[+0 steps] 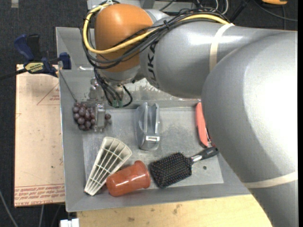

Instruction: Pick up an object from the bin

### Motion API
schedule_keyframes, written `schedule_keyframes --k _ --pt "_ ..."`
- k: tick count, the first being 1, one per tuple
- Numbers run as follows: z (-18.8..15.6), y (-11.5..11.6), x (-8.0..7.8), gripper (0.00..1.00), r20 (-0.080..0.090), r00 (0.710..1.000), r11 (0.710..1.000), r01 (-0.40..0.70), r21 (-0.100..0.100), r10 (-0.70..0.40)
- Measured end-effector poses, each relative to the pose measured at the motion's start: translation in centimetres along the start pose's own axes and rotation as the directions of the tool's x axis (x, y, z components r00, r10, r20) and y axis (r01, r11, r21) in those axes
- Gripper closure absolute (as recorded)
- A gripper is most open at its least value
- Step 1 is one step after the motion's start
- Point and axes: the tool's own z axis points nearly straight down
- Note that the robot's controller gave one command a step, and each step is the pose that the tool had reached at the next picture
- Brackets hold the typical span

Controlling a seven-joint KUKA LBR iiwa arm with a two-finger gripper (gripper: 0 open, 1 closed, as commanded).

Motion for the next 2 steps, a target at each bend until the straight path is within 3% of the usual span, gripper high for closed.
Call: schedule_keyframes --k 1,2 --pt "-0.6 -0.1 -0.1 0.00 0.007 1.000 1.000 -0.003 -0.001 0.003" --pt "3.8 -0.3 -0.1 0.00 0.012 0.997 0.997 0.072 -0.002 -0.072"
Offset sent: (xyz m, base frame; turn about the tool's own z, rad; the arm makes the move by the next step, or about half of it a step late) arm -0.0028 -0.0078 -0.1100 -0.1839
